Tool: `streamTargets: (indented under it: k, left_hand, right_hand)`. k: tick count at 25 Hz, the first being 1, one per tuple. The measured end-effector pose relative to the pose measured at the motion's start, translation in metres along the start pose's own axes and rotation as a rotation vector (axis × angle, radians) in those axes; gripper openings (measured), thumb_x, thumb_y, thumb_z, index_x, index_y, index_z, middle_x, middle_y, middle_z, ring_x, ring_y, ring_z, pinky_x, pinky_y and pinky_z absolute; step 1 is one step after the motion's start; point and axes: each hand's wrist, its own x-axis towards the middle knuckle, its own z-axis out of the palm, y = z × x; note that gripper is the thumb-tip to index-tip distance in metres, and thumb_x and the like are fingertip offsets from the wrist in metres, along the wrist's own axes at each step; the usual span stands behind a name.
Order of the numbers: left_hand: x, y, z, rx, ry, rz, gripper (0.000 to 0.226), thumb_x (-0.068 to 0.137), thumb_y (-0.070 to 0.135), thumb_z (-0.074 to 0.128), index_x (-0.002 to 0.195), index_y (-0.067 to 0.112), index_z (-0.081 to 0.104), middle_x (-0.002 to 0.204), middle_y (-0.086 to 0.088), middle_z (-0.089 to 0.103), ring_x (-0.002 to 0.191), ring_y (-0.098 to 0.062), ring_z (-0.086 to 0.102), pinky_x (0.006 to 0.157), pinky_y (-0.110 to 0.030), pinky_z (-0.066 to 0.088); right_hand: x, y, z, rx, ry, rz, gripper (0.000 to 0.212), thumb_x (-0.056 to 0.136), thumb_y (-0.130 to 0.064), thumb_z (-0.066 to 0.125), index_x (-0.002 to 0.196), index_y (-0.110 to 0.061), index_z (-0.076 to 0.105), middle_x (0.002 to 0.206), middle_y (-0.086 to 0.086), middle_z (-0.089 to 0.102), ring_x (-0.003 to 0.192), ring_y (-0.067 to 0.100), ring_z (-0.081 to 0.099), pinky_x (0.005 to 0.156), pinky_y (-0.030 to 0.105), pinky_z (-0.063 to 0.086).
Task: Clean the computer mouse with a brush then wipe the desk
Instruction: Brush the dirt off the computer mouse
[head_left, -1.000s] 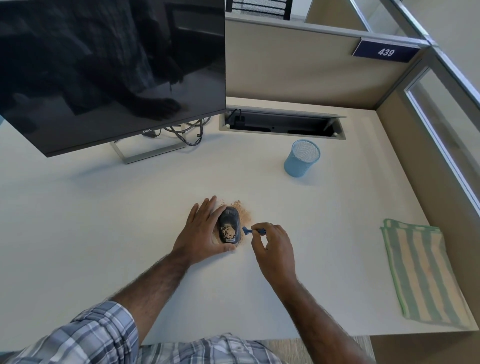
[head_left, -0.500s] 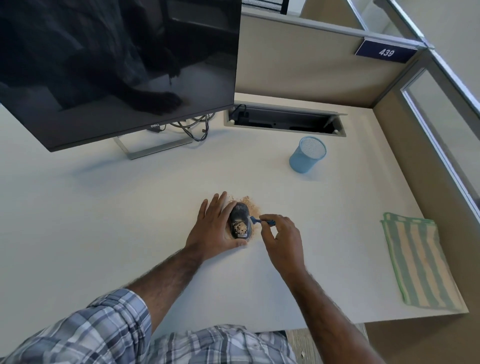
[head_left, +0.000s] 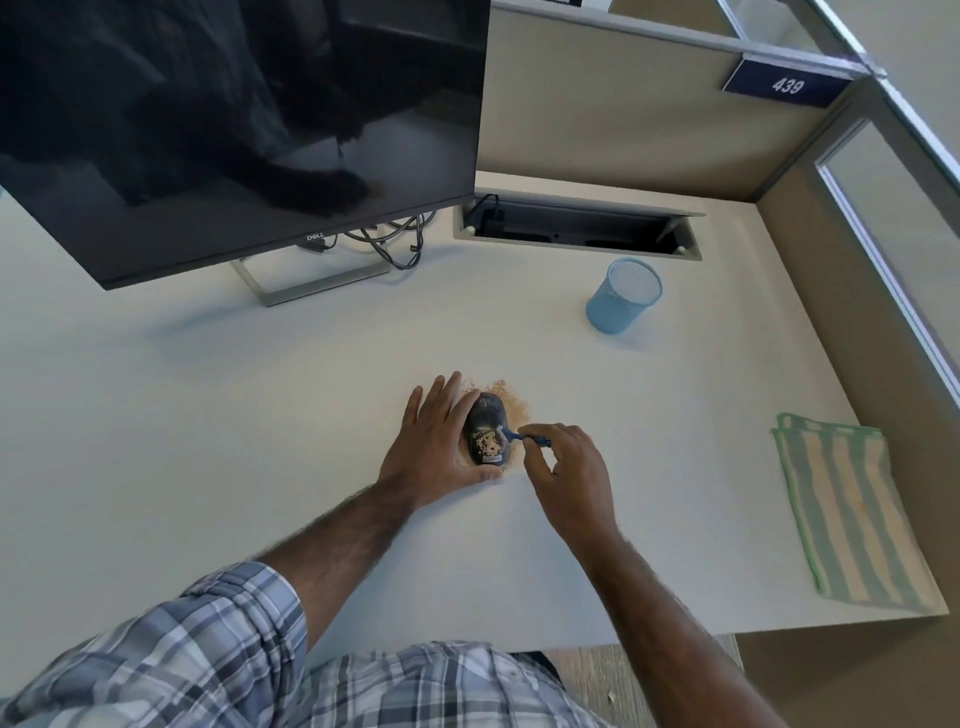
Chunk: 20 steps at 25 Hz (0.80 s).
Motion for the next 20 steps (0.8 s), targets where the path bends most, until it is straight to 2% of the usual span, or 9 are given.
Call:
streamTargets:
  k: [2,5,8,11,16,18,20]
  left_hand:
    - [0.000,0.001,0.000,0.008,0.004,-0.002,0.117,0.071,0.092,0.052,0.160,0.024,0.020,0.173,-0.005,0.002,0.159,-0.024,-0.004,0.128,-0.051,0.000]
    - [0.002,0.000,0.001,0.005,0.017,0.008,0.117,0.070,0.093,0.052,0.159,0.023,0.021,0.173,-0.005,0.003,0.159,-0.025,-0.002,0.128,-0.052,0.001]
    - [0.002,-0.001,0.002,0.015,0.011,0.006,0.118,0.070,0.094,0.051,0.159,0.023,0.020,0.173,-0.005,0.002,0.159,-0.025,-0.003,0.128,-0.051,0.001]
    - [0.003,-0.002,0.004,0.018,0.013,0.010,0.118,0.070,0.096,0.048,0.159,0.023,0.019,0.173,-0.005,0.003,0.159,-0.024,-0.003,0.128,-0.052,0.001]
    - [0.003,-0.003,0.004,0.019,0.013,0.011,0.119,0.069,0.100,0.036,0.159,0.024,0.018,0.173,-0.005,0.003,0.159,-0.024,-0.003,0.128,-0.052,0.001]
    - [0.003,-0.002,0.003,0.017,0.015,0.014,0.120,0.069,0.100,0.035,0.159,0.023,0.018,0.173,-0.005,0.002,0.159,-0.024,-0.004,0.128,-0.052,0.000]
    - [0.002,-0.003,0.003,0.013,0.019,0.017,0.120,0.069,0.100,0.035,0.159,0.023,0.018,0.173,-0.006,0.003,0.159,-0.024,-0.003,0.128,-0.052,0.000]
  right_hand:
    - [-0.001,-0.004,0.001,-0.021,-0.029,-0.017,0.017,0.094,-0.022,0.061,0.104,-0.025,0.074,0.097,-0.013,0.072,0.089,0.000,0.052,0.077,0.024,0.043]
    - [0.002,-0.006,-0.002,-0.052,-0.017,0.006,0.019,0.092,-0.024,0.057,0.100,-0.023,0.075,0.094,-0.010,0.073,0.087,0.009,0.058,0.079,0.034,0.049]
    - [0.004,-0.010,-0.002,-0.054,-0.039,-0.020,0.022,0.094,-0.029,0.055,0.103,-0.024,0.074,0.095,-0.010,0.073,0.089,0.011,0.059,0.080,0.034,0.048]
    - [0.004,-0.011,-0.002,-0.102,-0.031,-0.001,0.014,0.094,-0.021,0.061,0.099,-0.022,0.074,0.093,-0.008,0.073,0.088,0.014,0.061,0.081,0.039,0.050]
    - [0.004,-0.012,-0.002,-0.093,-0.072,-0.032,0.016,0.095,-0.024,0.060,0.102,-0.024,0.074,0.096,-0.009,0.073,0.090,0.013,0.060,0.083,0.036,0.048]
    - [0.004,-0.012,-0.002,-0.103,-0.039,-0.010,0.016,0.095,-0.022,0.060,0.101,-0.022,0.074,0.096,-0.008,0.074,0.089,0.015,0.061,0.083,0.039,0.049]
    - [0.002,-0.013,-0.001,-0.086,-0.032,-0.035,0.015,0.096,-0.022,0.062,0.104,-0.023,0.075,0.099,-0.009,0.074,0.092,0.013,0.061,0.085,0.035,0.048]
